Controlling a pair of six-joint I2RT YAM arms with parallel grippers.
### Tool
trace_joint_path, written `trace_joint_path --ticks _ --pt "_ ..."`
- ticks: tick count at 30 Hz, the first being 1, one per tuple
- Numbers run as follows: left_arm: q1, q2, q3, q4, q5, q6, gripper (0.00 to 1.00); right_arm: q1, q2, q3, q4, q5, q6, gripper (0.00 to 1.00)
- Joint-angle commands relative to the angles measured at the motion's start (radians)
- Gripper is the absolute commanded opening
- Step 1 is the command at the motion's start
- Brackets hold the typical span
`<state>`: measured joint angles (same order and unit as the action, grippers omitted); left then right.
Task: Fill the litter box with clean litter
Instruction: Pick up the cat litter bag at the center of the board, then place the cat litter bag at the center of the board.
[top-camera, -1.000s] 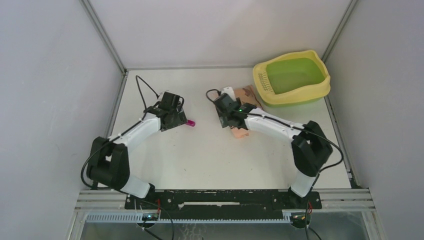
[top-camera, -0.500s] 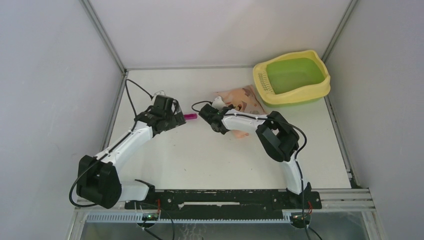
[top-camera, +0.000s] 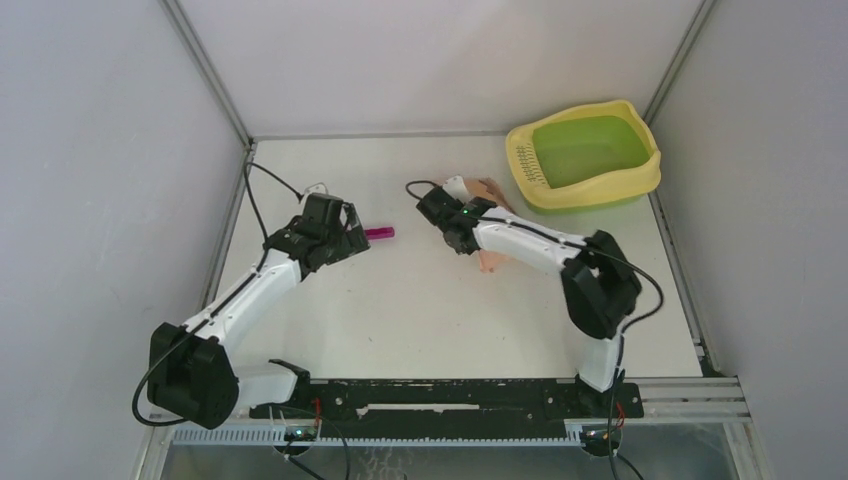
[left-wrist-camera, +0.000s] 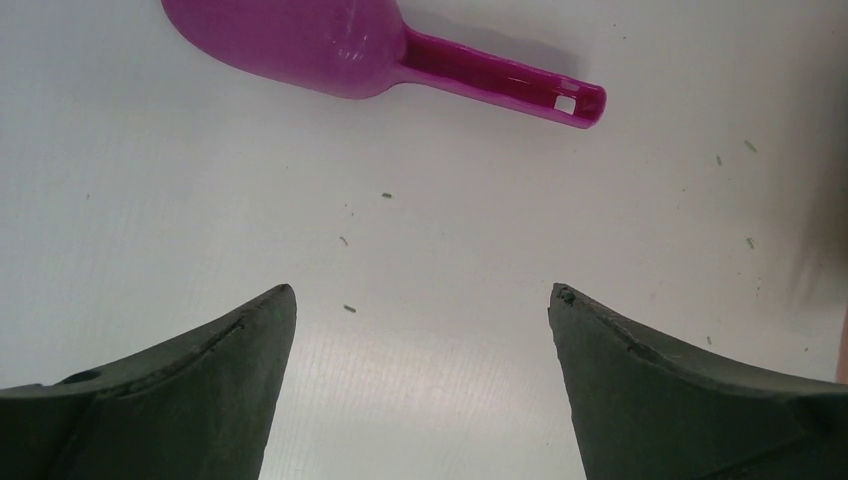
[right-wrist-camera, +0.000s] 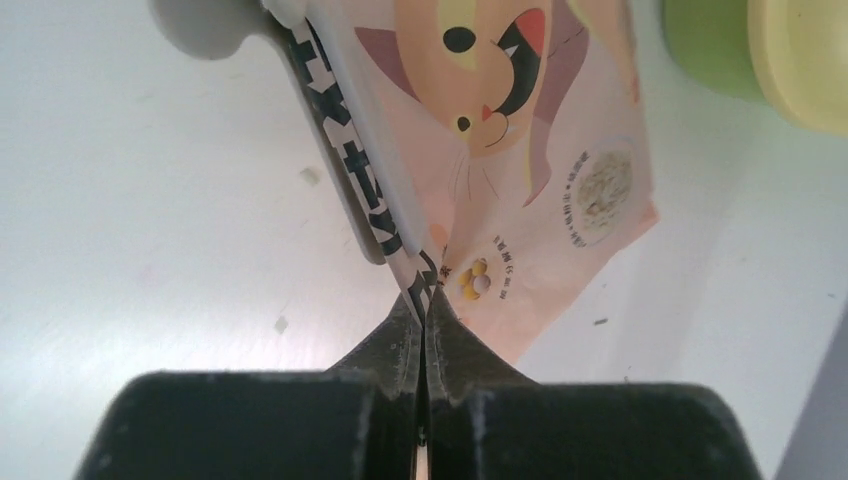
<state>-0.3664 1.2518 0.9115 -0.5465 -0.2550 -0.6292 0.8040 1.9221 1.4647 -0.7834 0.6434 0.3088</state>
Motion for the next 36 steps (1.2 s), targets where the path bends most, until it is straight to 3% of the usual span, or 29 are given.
trace_joint_path --ticks 1,4,13,28,33,36 --pt "-0.001 -0.053 -0.030 0.010 -0.006 -0.003 1.00 0.005 -0.242 0.056 -0.022 -0.325 -0.021 0.00" --pt "0.000 -0.071 -0.040 0.010 -0.006 -0.004 1.00 -0.010 -0.316 0.122 -0.093 -0.451 -0.031 0.00" --pt "0.001 -0.114 -0.079 0.030 0.005 -0.010 1.00 -0.046 -0.316 0.326 -0.256 -0.440 -0.026 0.00" --pt "0.017 -0.144 -0.086 0.021 -0.006 -0.001 1.00 -0.052 -0.382 0.383 -0.141 -0.421 0.009 0.00" --pt "0.017 -0.157 -0.084 0.010 -0.016 -0.001 1.00 -0.031 -0.462 0.216 -0.076 -0.364 0.052 0.00" --pt "0.017 -0.165 -0.088 0.010 -0.020 -0.001 1.00 -0.018 -0.573 -0.164 0.101 -0.396 0.157 0.00"
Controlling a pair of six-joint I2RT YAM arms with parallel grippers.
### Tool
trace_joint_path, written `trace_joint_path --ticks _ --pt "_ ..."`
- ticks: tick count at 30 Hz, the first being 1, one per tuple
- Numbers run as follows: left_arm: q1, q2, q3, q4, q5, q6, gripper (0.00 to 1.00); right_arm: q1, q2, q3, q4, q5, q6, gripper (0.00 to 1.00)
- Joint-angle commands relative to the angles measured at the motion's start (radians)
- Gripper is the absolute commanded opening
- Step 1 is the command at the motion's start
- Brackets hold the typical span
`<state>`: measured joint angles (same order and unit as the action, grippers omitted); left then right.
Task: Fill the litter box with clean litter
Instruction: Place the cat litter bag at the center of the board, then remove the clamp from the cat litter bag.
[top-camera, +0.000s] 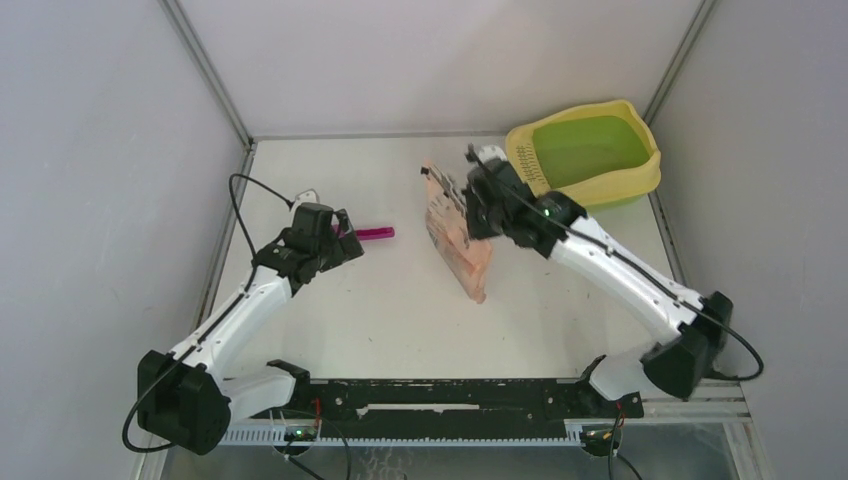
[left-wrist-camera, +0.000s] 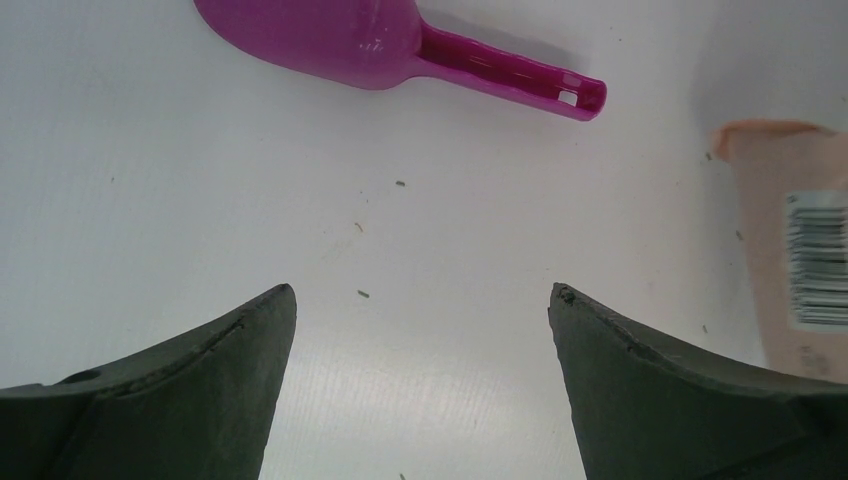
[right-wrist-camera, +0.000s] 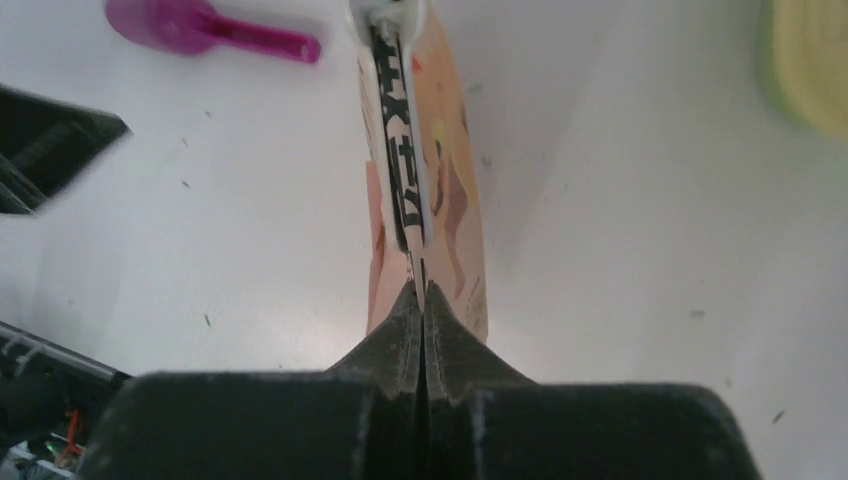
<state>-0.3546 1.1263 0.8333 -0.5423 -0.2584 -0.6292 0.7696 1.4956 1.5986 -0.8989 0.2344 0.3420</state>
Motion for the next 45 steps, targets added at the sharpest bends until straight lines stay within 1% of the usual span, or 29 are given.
trace_joint_path --ticks 1,3,5,8,15,16,18,19,21,28,30,34,38,40,45 --pt "0.005 -0.040 -0.010 0.006 -0.015 -0.001 1.00 0.023 -0.165 -0.403 0.292 0.006 0.161 0.00" --pt "0.006 -0.037 -0.008 0.005 -0.013 0.001 1.00 0.044 -0.154 -0.514 0.320 0.034 0.208 0.00" --pt "0.006 -0.033 -0.007 0.007 -0.010 0.002 1.00 0.074 -0.136 -0.556 0.335 0.051 0.217 0.00" --pt "0.006 -0.025 -0.005 0.012 0.001 0.000 1.00 0.110 -0.144 -0.560 0.349 0.062 0.202 0.00" --pt "0.006 -0.023 -0.009 0.017 0.006 -0.004 1.00 0.085 -0.158 -0.530 0.344 0.007 0.159 0.00" --pt "0.006 -0.023 -0.010 0.018 0.007 -0.004 1.00 0.086 -0.163 -0.524 0.343 0.003 0.153 0.07" --pt "0.006 -0.025 -0.013 0.019 0.008 -0.005 1.00 0.087 -0.176 -0.517 0.346 0.001 0.136 0.26" --pt "0.006 -0.025 -0.015 0.019 0.008 -0.004 1.00 0.085 -0.180 -0.514 0.346 0.002 0.128 0.32" --pt "0.006 -0.025 -0.018 0.023 0.008 -0.006 1.00 0.073 -0.179 -0.499 0.342 -0.001 0.110 0.40" --pt "0.006 -0.028 -0.022 0.025 0.005 -0.006 1.00 0.025 -0.167 -0.446 0.344 -0.030 0.039 0.52" --pt "0.006 -0.031 -0.023 0.023 0.005 -0.006 1.00 0.010 -0.164 -0.419 0.349 -0.042 0.016 0.57" --pt "0.006 -0.041 -0.021 0.015 0.000 -0.006 1.00 -0.029 -0.141 -0.361 0.351 -0.075 -0.032 0.61" --pt "0.006 -0.070 -0.022 -0.007 -0.032 -0.017 1.00 -0.053 -0.097 -0.311 0.354 -0.103 -0.089 0.69" --pt "0.008 -0.102 -0.035 0.002 -0.030 -0.025 1.00 -0.063 -0.074 -0.290 0.354 -0.111 -0.106 0.71" --pt "0.009 -0.158 -0.050 0.006 0.022 -0.028 1.00 -0.078 -0.007 -0.237 0.328 -0.135 -0.141 0.71"
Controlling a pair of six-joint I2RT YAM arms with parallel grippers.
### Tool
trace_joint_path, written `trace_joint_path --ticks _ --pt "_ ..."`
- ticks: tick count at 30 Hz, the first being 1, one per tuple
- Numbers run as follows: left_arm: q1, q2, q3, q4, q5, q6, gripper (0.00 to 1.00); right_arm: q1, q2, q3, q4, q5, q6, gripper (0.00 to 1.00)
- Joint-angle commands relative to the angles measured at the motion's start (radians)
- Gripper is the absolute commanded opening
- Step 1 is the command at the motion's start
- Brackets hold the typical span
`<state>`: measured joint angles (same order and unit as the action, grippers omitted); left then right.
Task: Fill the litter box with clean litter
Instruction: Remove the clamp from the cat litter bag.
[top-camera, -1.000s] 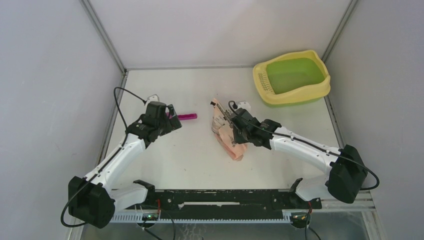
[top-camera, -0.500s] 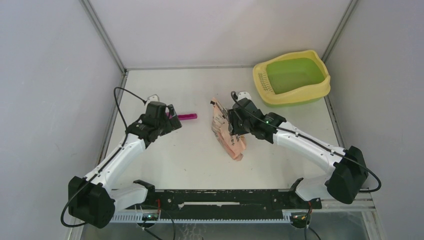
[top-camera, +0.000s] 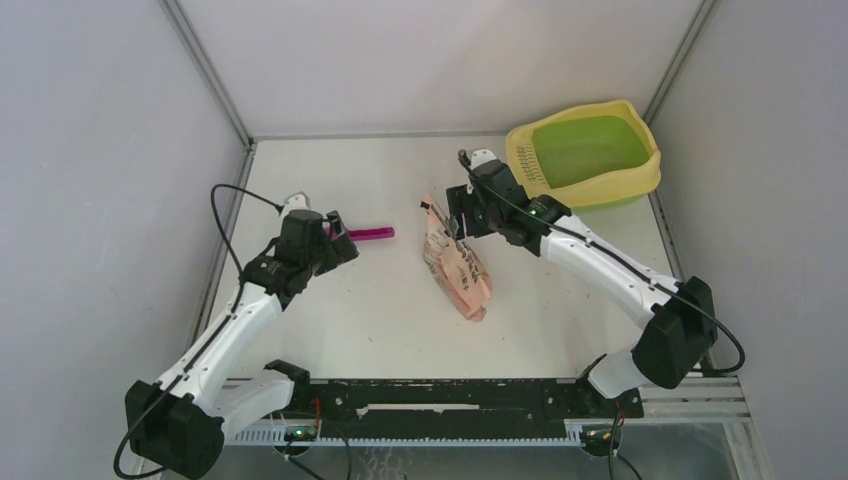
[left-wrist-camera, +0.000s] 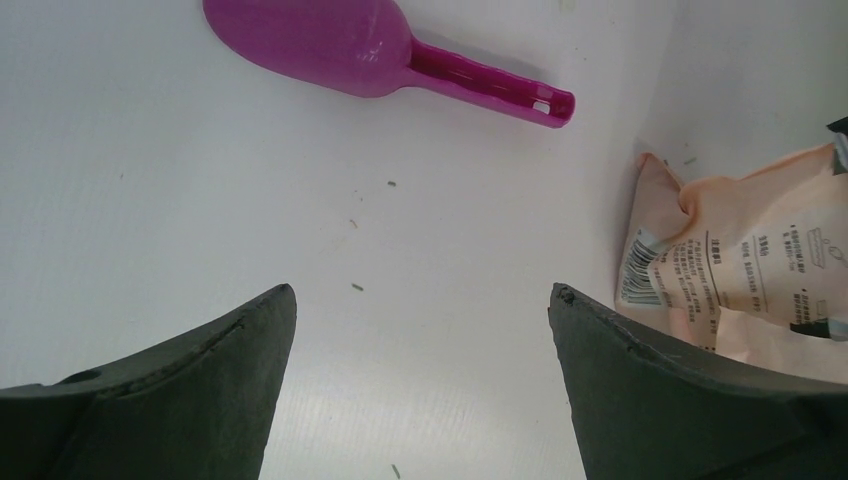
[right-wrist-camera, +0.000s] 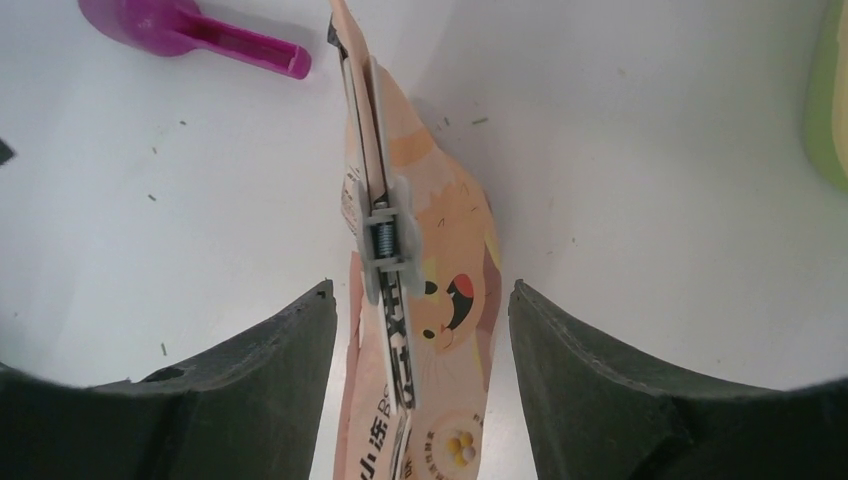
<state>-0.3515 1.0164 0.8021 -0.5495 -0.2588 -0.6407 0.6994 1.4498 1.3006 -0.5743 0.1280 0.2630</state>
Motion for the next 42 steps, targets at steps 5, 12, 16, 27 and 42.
trace_joint_path --ticks 5,12,16,27,42 --pt "0.007 -0.075 -0.032 0.019 0.048 -0.013 1.00 -0.011 0.095 0.111 -0.008 -0.030 -0.066 0.71" --pt "0.007 -0.079 -0.035 0.009 0.046 -0.010 1.00 -0.011 0.132 0.165 -0.007 -0.037 -0.068 0.65" --pt "0.008 -0.087 -0.037 0.004 0.041 -0.008 1.00 -0.014 0.148 0.182 -0.014 -0.041 -0.073 0.60" --pt "0.008 -0.088 -0.035 0.004 0.042 -0.010 1.00 -0.031 0.171 0.177 -0.014 -0.074 -0.070 0.54" --pt "0.008 -0.095 -0.034 -0.006 0.030 -0.019 1.00 -0.034 0.170 0.186 -0.020 -0.086 -0.059 0.00"
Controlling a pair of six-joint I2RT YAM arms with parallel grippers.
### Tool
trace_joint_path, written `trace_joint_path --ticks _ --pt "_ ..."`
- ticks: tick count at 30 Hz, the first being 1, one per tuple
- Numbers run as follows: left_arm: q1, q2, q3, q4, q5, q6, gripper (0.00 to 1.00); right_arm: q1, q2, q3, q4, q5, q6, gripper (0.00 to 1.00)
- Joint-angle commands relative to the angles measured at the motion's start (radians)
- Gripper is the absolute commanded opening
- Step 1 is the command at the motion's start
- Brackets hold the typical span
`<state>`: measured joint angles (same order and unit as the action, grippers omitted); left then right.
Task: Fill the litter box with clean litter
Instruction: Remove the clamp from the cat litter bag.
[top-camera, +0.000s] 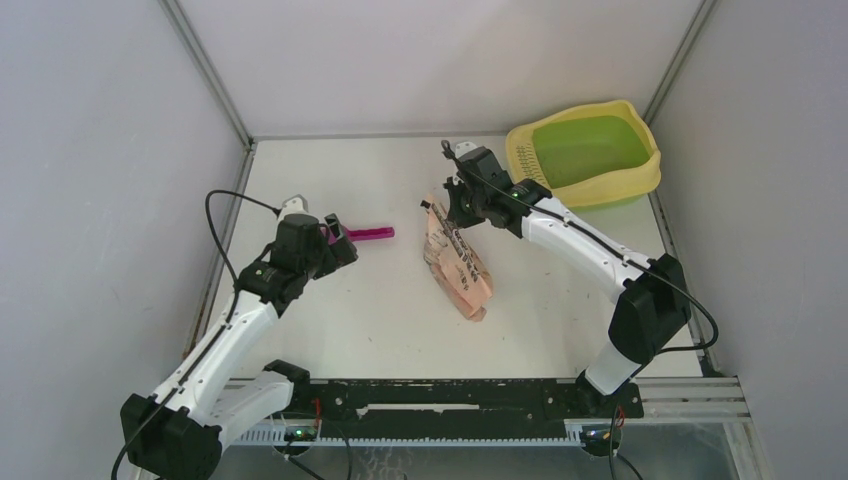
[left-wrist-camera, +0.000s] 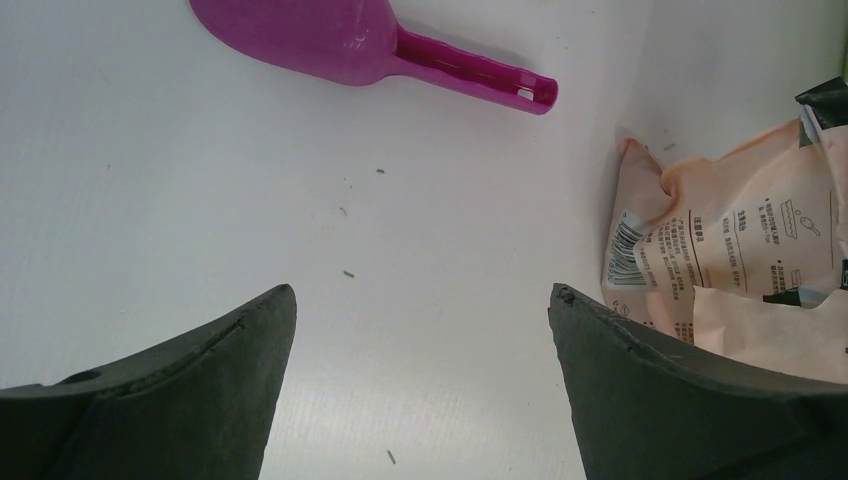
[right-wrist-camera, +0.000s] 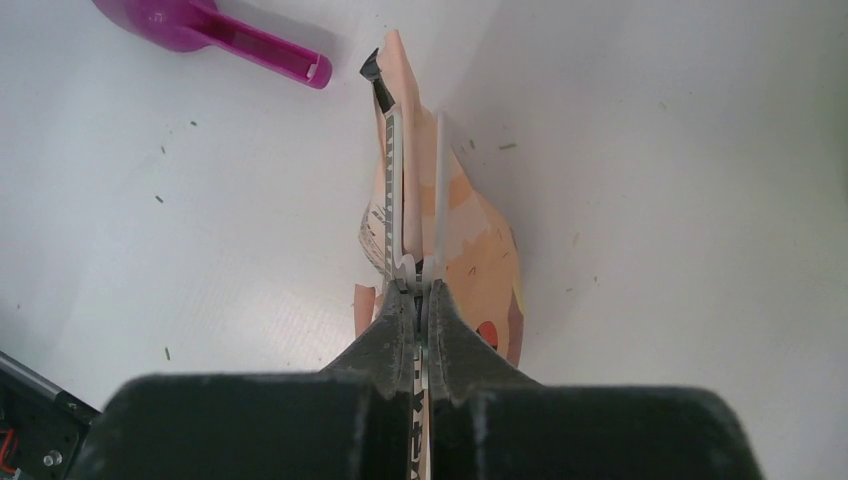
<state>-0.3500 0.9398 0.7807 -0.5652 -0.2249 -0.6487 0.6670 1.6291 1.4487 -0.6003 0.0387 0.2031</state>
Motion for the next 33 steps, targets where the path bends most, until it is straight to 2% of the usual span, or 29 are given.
trace_joint_path --ticks 1,9,18,25,33 --pt "0.006 -0.018 -0.012 0.010 -0.004 -0.011 1.00 0.000 -0.012 0.045 -0.001 0.006 0.003 0.00" --pt "0.006 -0.023 -0.015 0.005 -0.003 -0.009 1.00 -0.001 -0.083 0.098 -0.053 0.055 0.006 0.00" --pt "0.006 -0.018 -0.015 0.013 0.015 -0.012 1.00 -0.072 -0.184 0.073 -0.100 0.095 0.012 0.00" --pt "0.005 -0.038 -0.036 0.040 0.053 -0.014 1.00 -0.151 -0.243 -0.101 -0.096 0.163 0.057 0.00" --pt "-0.006 -0.072 -0.062 0.054 0.101 -0.031 1.00 -0.173 -0.193 -0.337 -0.002 0.236 0.159 0.00"
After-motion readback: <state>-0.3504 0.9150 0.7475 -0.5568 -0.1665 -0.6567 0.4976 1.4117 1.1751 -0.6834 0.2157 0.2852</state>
